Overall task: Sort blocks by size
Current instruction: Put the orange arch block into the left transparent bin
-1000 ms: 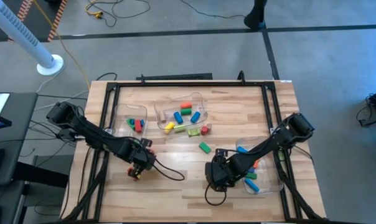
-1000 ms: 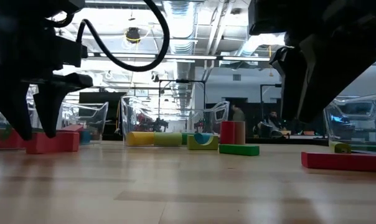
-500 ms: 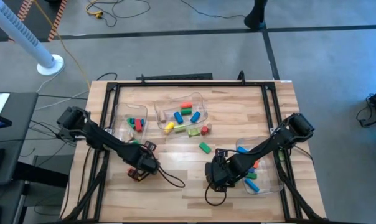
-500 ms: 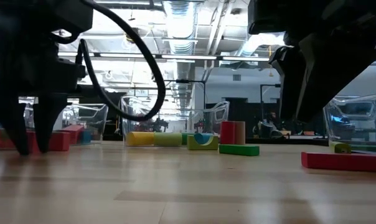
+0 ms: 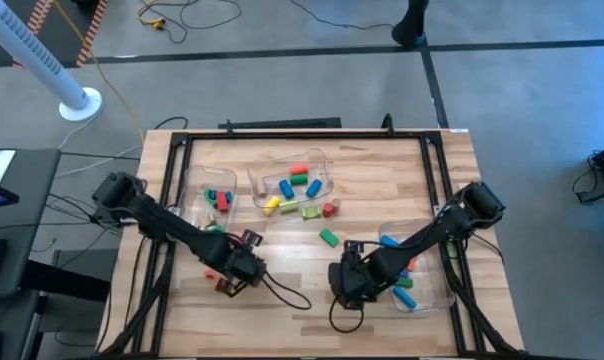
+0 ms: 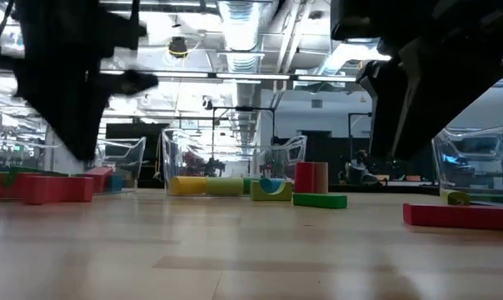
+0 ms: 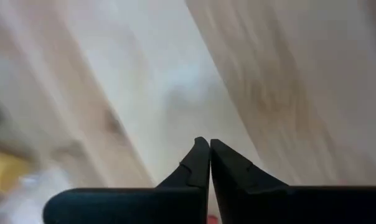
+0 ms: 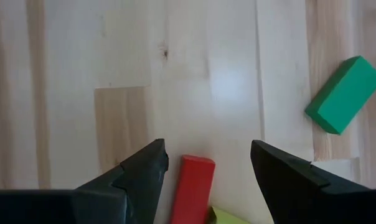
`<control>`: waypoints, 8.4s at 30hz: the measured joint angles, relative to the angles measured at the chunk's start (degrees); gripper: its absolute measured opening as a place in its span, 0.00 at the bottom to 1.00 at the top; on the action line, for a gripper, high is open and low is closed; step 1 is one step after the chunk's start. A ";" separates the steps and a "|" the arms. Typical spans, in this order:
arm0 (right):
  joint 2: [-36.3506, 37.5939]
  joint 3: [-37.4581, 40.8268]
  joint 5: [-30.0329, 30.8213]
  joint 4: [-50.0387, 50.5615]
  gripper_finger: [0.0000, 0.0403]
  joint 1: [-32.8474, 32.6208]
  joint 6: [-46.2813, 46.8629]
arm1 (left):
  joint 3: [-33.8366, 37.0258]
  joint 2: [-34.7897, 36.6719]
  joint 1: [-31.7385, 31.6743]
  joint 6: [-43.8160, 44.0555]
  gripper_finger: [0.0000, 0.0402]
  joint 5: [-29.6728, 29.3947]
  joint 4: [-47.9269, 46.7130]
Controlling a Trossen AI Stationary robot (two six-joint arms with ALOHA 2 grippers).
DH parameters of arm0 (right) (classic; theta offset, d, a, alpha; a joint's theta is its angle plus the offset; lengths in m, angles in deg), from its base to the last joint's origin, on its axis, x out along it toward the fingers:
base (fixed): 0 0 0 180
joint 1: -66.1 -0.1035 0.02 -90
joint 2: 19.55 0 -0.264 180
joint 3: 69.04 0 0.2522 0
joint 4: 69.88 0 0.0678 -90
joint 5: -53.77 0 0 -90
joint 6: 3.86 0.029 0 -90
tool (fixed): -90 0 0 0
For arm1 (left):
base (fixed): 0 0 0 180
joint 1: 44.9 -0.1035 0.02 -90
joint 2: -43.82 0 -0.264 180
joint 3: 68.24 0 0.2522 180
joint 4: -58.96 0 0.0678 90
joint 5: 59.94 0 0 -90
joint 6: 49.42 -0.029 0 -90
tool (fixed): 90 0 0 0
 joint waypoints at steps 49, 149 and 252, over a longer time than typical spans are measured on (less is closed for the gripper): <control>0.00 0.00 1.55 -6.94 0.66 0.40 -5.73 | 9.17 0.77 14.78 19.30 0.35 1.33 -6.09; 0.00 0.11 5.42 -5.24 0.66 -1.18 -4.76 | -8.32 30.91 0.78 -1.04 0.11 -32.52 -0.30; -0.02 0.11 9.52 -7.99 0.66 -2.72 -7.64 | 25.48 47.80 -36.64 24.29 0.11 -19.64 11.34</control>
